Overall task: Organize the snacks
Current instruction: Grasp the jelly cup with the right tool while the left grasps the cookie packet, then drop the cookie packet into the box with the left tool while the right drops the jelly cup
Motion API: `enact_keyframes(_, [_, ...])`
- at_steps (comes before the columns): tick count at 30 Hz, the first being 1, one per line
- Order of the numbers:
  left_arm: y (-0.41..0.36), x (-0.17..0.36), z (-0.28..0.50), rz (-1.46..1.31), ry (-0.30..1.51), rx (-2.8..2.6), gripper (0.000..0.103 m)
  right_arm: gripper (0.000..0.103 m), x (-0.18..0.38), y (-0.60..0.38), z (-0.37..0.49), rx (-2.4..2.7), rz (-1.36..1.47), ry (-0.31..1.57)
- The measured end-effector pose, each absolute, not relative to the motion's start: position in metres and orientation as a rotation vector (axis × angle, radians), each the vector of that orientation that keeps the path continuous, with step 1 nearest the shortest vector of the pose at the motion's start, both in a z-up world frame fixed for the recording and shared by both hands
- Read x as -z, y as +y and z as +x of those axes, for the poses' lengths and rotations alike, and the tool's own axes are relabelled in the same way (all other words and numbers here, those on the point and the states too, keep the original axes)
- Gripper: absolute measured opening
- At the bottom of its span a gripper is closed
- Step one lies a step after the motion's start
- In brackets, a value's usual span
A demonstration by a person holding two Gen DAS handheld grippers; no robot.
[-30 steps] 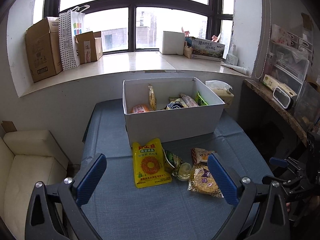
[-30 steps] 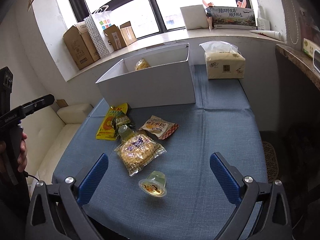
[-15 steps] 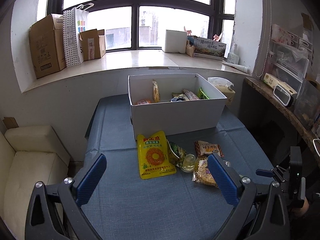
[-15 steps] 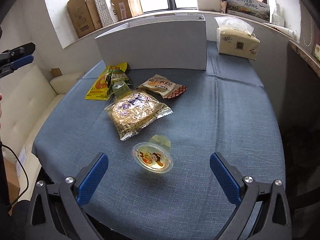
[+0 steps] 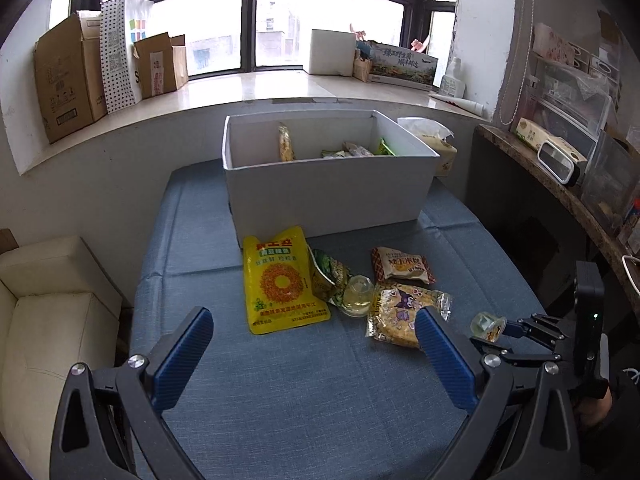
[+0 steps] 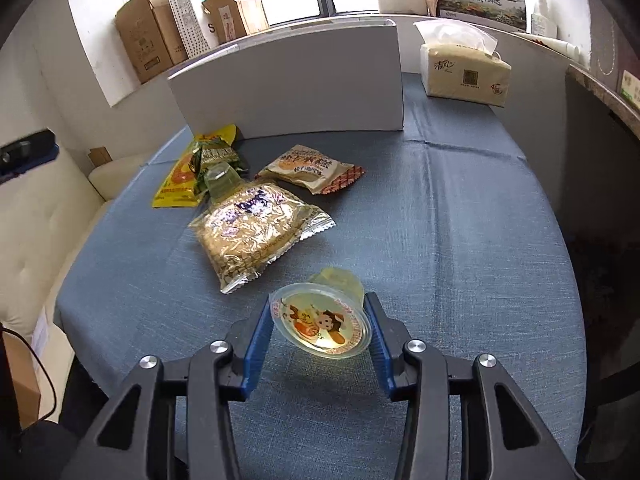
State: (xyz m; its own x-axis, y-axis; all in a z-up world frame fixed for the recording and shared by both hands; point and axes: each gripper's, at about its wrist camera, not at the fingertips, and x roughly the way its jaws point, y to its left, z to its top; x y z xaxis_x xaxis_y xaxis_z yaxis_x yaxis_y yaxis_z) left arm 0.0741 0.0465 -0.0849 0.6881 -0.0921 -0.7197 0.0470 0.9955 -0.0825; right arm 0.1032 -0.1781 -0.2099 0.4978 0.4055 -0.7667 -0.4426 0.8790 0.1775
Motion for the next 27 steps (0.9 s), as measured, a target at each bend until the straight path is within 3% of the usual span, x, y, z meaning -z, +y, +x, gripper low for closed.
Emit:
enact_keyframes(15, [-0.048,0.192,0.159,-0.055,1.119,0.320,0.103,0.049,0.168,-0.240,0.094,-0.471,0.091,0.813])
enact_keyframes(20, [-0.064,0.198,0.164,0.029,1.100,0.265,0.102,0.049,0.171,-0.246,0.096,-0.466,0.113,0.817])
enact_keyframes(21, [-0.067,0.199,0.163,0.048,1.087,0.248,0.101,0.049,0.173,-0.246,0.097,-0.468,0.116,0.820])
enact_keyframes(25, [-0.070,0.195,0.154,0.095,1.052,0.234,0.079,0.049,0.177,-0.244,0.096,-0.475,0.118,0.830])
enact_keyframes(27, [-0.065,0.190,0.149,0.076,1.047,0.239,0.078,0.049,0.179,-0.245,0.096,-0.476,0.122,0.834])
